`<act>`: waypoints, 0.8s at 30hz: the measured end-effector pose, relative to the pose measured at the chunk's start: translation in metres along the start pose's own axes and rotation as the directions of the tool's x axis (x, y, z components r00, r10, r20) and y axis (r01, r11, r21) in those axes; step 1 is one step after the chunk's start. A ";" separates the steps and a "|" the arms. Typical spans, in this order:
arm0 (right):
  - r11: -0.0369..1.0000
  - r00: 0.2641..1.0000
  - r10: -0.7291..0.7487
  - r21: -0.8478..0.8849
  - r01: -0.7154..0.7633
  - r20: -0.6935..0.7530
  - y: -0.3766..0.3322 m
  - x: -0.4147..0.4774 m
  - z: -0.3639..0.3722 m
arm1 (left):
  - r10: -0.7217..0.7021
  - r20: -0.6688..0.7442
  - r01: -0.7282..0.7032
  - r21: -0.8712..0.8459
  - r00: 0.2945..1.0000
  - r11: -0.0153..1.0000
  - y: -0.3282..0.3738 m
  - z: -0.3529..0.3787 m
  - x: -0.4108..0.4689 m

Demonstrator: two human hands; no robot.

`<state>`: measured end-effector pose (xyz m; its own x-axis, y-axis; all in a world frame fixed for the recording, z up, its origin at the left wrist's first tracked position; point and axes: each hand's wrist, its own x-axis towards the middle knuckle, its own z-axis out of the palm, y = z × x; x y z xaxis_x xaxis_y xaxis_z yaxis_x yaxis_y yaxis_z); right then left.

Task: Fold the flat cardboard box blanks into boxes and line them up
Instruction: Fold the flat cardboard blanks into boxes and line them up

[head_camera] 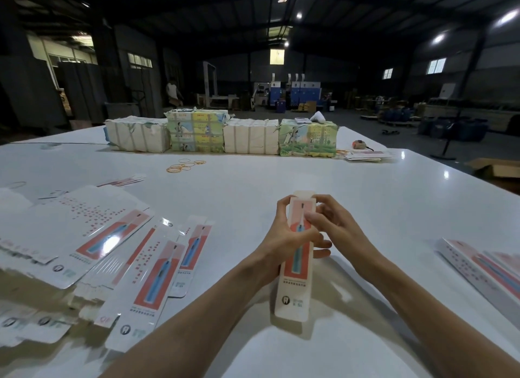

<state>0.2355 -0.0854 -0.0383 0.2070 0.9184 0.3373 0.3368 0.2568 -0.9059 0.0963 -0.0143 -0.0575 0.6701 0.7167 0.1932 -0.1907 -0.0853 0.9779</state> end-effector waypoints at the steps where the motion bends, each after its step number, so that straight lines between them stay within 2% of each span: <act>1: 1.000 1.000 0.005 0.021 -0.005 0.001 0.001 0.000 0.001 | -0.012 -0.005 0.012 -0.007 1.000 1.000 0.000 -0.001 0.000; 7: 0.984 0.970 0.124 0.154 -0.093 -0.209 0.008 0.011 -0.004 | -0.061 0.096 0.053 0.083 0.994 0.995 0.002 -0.002 -0.004; 12: 0.993 0.978 0.044 0.114 -0.021 -0.202 0.015 0.012 -0.011 | -0.064 0.125 0.041 0.178 0.990 0.983 0.003 -0.001 -0.007; 18: 0.994 0.969 -0.094 0.032 0.103 -0.228 0.014 0.009 -0.010 | -0.091 0.143 0.069 0.154 0.985 0.986 0.004 -0.001 -0.008; 20: 0.992 0.973 -0.075 0.079 0.094 -0.218 0.010 0.009 -0.011 | -0.090 0.144 0.069 0.144 0.985 0.987 0.005 -0.002 -0.007; 24: 0.943 0.991 0.048 0.333 -0.003 -0.127 0.001 0.008 -0.013 | -0.073 0.153 0.051 0.147 0.985 0.988 0.004 -0.006 -0.006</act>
<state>0.2496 -0.0815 -0.0326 0.3376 0.8841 0.3232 0.0110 0.3396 -0.9405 0.0871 -0.0150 -0.0548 0.7842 0.6066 0.1310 -0.0491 -0.1497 0.9875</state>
